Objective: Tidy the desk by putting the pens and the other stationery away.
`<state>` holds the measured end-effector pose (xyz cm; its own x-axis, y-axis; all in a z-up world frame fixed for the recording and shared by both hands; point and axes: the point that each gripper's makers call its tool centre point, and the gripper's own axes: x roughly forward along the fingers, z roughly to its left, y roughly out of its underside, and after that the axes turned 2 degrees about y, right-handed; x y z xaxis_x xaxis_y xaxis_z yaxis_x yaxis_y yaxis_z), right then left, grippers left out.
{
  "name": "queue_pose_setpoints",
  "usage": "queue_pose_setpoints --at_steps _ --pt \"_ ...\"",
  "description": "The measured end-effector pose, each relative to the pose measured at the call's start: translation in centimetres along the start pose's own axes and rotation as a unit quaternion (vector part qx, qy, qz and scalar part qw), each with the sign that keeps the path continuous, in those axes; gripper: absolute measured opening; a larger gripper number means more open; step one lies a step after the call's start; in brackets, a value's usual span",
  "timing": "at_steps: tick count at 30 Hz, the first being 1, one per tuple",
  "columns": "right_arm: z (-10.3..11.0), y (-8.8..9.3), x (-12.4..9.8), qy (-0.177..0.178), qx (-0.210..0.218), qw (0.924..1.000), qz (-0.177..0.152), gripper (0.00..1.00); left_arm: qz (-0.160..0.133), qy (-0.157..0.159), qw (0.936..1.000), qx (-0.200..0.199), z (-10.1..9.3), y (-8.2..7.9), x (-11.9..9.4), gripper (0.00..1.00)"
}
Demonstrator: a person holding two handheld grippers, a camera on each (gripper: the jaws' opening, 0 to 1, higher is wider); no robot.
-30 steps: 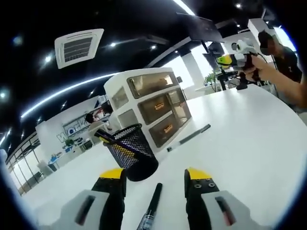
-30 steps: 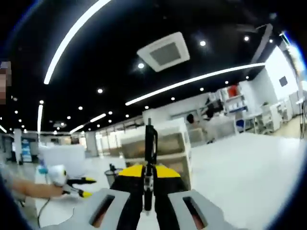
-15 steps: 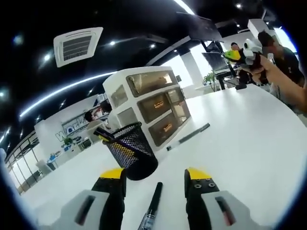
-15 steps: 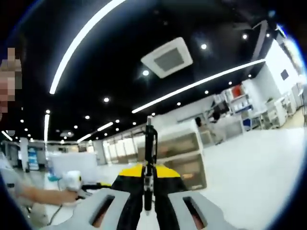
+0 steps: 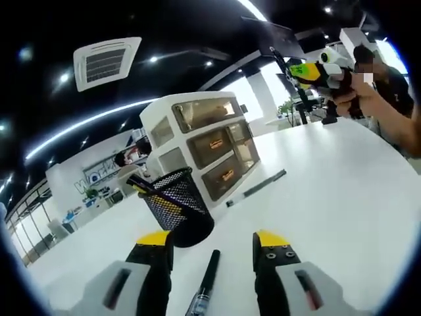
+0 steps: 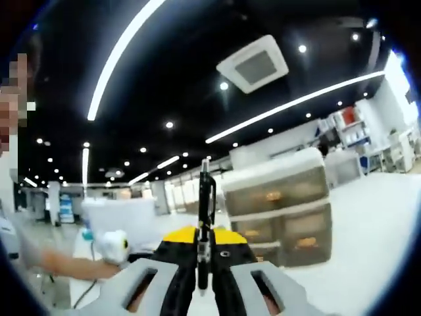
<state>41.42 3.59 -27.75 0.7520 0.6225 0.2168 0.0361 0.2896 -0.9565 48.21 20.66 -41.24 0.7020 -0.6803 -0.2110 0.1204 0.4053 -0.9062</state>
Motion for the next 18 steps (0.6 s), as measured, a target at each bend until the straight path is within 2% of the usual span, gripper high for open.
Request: queue_pose_setpoints --at_steps 5,7,12,18 --pt "1.8 -0.4 3.5 -0.025 -0.023 0.9994 0.01 0.05 0.001 -0.005 1.0 0.0 -0.2 -0.1 -0.1 0.48" --pt "2.1 -1.2 4.9 -0.03 -0.048 0.9983 0.01 0.05 0.001 -0.008 1.0 0.0 -0.8 -0.3 -0.2 0.48" --pt "2.9 -2.7 8.0 -0.043 -0.066 0.9968 0.012 0.05 0.001 -0.016 0.9998 -0.005 -0.2 -0.2 -0.4 0.48" --pt "3.8 -2.7 11.3 -0.057 -0.081 0.9951 0.011 0.05 0.002 -0.009 1.0 -0.002 -0.6 -0.2 -0.2 0.48"
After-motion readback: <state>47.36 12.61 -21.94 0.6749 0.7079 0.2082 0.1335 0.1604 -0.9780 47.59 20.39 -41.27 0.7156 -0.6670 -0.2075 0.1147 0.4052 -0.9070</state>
